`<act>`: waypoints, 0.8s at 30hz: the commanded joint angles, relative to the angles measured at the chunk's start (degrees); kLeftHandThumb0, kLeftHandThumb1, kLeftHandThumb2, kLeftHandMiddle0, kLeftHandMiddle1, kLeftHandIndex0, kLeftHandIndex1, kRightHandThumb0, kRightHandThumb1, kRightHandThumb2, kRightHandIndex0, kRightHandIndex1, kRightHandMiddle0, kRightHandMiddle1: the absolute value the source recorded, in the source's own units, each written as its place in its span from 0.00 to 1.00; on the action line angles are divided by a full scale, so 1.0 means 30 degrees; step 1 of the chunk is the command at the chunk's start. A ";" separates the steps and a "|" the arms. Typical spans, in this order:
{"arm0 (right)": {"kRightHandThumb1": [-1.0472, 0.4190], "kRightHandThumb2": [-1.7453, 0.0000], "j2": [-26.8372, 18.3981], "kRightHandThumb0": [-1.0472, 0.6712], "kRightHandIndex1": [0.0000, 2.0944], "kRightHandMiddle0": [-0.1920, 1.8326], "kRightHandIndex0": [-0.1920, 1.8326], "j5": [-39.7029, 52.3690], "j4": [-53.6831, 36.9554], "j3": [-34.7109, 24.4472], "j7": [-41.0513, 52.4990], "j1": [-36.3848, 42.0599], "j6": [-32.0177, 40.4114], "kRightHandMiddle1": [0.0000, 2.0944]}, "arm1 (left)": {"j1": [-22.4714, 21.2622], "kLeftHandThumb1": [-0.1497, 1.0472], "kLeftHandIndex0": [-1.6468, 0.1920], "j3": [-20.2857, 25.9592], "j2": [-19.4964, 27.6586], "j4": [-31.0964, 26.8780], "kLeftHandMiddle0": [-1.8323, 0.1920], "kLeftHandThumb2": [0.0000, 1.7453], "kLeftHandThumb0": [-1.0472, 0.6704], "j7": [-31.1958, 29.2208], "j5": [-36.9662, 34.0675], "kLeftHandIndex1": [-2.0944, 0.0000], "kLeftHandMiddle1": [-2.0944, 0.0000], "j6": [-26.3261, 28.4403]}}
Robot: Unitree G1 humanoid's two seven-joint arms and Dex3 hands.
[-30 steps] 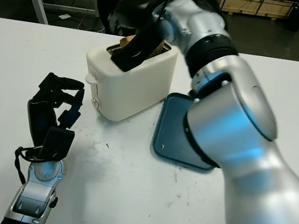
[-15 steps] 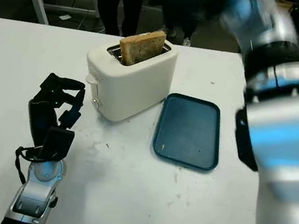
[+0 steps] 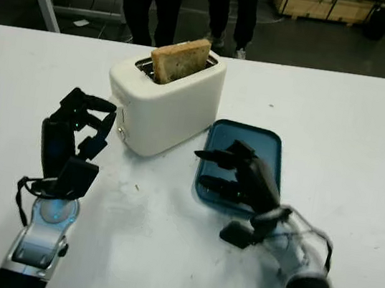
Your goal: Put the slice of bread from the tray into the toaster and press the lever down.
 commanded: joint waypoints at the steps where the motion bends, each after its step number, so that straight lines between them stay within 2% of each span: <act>1: 0.09 0.84 0.0141 0.42 0.77 0.56 0.32 -0.0877 -0.1253 -0.0510 -0.1195 0.0673 -0.0381 0.11 | -0.0491 0.89 0.55 0.0174 0.0636 -0.0275 0.58 0.13 0.36 -0.0321 0.0592 0.44 0.26 0.0278; 6: 0.09 0.85 0.0322 0.43 0.71 0.47 0.37 -0.2664 -0.2348 -0.0768 -0.3279 0.1327 -0.0346 0.34 | -0.1265 0.89 0.46 0.0451 0.1860 -0.0387 0.54 0.12 0.36 -0.0454 0.1923 0.56 0.33 0.0447; 8: 0.09 0.84 0.0440 0.42 0.70 0.44 0.38 -0.2823 -0.2368 -0.0836 -0.3707 0.1376 -0.0331 0.40 | -0.1524 0.89 0.44 0.0560 0.2281 -0.0370 0.53 0.11 0.37 -0.0420 0.2294 0.60 0.33 0.0359; 12: 0.09 0.81 0.0856 0.41 0.76 0.40 0.38 -0.2462 -0.2987 -0.1205 -0.4108 0.1738 0.0045 0.51 | -0.1968 0.89 0.40 0.0784 0.3350 -0.0445 0.51 0.08 0.40 -0.0474 0.3077 0.66 0.38 0.0218; 15: 0.09 0.81 0.1294 0.42 0.76 0.40 0.38 -0.0624 -0.3316 -0.1432 -0.3260 0.2118 -0.0130 0.52 | -0.2053 0.89 0.38 0.0904 0.4023 -0.0526 0.50 0.05 0.41 -0.0493 0.3646 0.69 0.39 0.0441; 18: 0.09 0.80 0.1989 0.41 0.73 0.41 0.39 0.3012 -0.3793 -0.1365 -0.0848 0.2486 0.0620 0.47 | -0.2021 0.88 0.35 0.0875 0.4726 -0.0728 0.49 0.01 0.46 -0.0636 0.4916 0.78 0.34 0.1293; 21: 0.09 0.76 0.2490 0.41 0.69 0.42 0.41 0.5859 -0.4304 -0.1447 0.1698 0.2605 0.1960 0.44 | -0.1984 0.89 0.31 0.0700 0.5343 -0.1019 0.47 0.01 0.45 -0.1648 0.5793 0.87 0.36 0.2416; 24: 0.09 0.76 0.2803 0.41 0.68 0.43 0.42 0.6576 -0.4697 -0.1862 0.2805 0.2589 0.2604 0.43 | -0.2073 0.89 0.30 0.0448 0.6019 -0.1239 0.46 0.02 0.45 -0.2985 0.6260 0.91 0.38 0.3148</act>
